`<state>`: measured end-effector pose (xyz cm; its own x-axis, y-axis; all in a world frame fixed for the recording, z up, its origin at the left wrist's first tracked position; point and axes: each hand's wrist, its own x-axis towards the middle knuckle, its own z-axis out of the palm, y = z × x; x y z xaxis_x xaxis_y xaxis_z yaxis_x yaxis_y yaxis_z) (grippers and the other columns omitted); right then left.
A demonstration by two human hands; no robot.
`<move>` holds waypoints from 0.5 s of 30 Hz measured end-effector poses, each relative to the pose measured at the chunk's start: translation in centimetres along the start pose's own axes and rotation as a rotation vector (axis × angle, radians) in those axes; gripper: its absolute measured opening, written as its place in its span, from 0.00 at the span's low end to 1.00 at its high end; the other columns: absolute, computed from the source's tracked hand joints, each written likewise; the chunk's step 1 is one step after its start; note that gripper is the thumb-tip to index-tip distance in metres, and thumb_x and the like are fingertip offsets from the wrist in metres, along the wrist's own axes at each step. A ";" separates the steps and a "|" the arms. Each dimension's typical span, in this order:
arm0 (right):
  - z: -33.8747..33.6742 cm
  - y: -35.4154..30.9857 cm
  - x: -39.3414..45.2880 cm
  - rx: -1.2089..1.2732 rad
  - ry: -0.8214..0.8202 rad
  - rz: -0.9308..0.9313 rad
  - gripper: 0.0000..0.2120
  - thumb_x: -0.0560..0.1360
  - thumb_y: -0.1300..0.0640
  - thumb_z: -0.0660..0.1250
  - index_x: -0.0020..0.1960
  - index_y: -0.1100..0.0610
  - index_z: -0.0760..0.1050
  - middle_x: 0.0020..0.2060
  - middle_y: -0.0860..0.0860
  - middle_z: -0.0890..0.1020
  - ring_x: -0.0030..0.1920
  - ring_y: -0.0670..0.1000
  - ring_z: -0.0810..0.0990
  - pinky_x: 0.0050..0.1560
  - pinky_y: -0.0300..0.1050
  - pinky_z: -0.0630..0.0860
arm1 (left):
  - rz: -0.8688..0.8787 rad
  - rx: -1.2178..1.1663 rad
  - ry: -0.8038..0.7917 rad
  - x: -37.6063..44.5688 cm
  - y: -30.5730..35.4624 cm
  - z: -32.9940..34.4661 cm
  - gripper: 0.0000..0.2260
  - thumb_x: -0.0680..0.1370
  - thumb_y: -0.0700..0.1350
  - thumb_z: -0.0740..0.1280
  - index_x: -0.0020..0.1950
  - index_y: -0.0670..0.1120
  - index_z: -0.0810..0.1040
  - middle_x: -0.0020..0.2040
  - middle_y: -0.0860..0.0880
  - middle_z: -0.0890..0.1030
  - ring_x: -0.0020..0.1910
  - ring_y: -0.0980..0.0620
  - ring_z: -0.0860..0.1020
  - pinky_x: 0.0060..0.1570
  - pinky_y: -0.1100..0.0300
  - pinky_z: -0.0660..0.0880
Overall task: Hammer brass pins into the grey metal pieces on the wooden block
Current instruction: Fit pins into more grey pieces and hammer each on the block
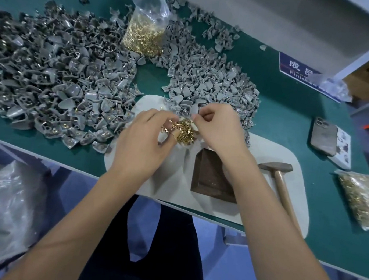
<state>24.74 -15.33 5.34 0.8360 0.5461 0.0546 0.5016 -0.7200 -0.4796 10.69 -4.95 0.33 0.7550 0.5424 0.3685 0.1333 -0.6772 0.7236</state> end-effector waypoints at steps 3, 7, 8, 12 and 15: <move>-0.9 -0.4 -2.2 -0.012 0.080 -0.263 0.04 0.76 0.49 0.72 0.42 0.45 0.78 0.36 0.38 0.80 0.36 0.38 0.76 0.37 0.40 0.73 | 0.013 -0.016 0.007 -0.2 -0.1 -0.2 0.15 0.80 0.61 0.62 0.66 0.61 0.73 0.51 0.62 0.77 0.49 0.61 0.73 0.42 0.60 0.72; -1.7 -0.3 -4.6 -0.155 0.100 -0.628 0.04 0.74 0.52 0.72 0.48 0.51 0.82 0.42 0.44 0.81 0.38 0.40 0.71 0.34 0.44 0.72 | 0.021 -0.183 -0.065 -0.4 -0.3 -0.2 0.16 0.81 0.66 0.59 0.65 0.62 0.72 0.45 0.60 0.79 0.38 0.57 0.75 0.35 0.66 0.69; -1.8 -0.2 -4.7 -0.191 0.104 -0.663 0.05 0.74 0.53 0.71 0.49 0.51 0.83 0.42 0.45 0.82 0.40 0.43 0.75 0.33 0.46 0.73 | 0.029 -0.275 -0.072 -0.4 -0.4 -0.2 0.12 0.80 0.64 0.62 0.61 0.62 0.75 0.43 0.58 0.80 0.36 0.57 0.76 0.35 0.65 0.70; -2.9 0.7 -4.3 -0.220 0.020 -0.601 0.04 0.76 0.54 0.71 0.49 0.47 0.84 0.43 0.40 0.81 0.41 0.41 0.72 0.37 0.43 0.74 | 0.016 -0.431 -0.065 -0.4 -0.8 -0.1 0.04 0.80 0.54 0.69 0.55 0.60 0.80 0.42 0.57 0.82 0.35 0.61 0.75 0.36 0.72 0.69; -3.4 2.4 -2.7 -0.228 0.070 -0.338 0.06 0.78 0.55 0.68 0.51 0.51 0.84 0.46 0.45 0.85 0.45 0.46 0.79 0.47 0.49 0.79 | -0.013 -0.432 -0.125 -0.6 -0.7 0.1 0.04 0.79 0.52 0.71 0.53 0.58 0.80 0.44 0.57 0.81 0.42 0.57 0.78 0.40 0.71 0.71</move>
<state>24.40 -19.99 7.04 0.6252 0.7432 0.2384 0.7801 -0.5862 -0.2186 10.19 -4.82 -0.46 0.8305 0.4670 0.3035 -0.1169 -0.3868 0.9148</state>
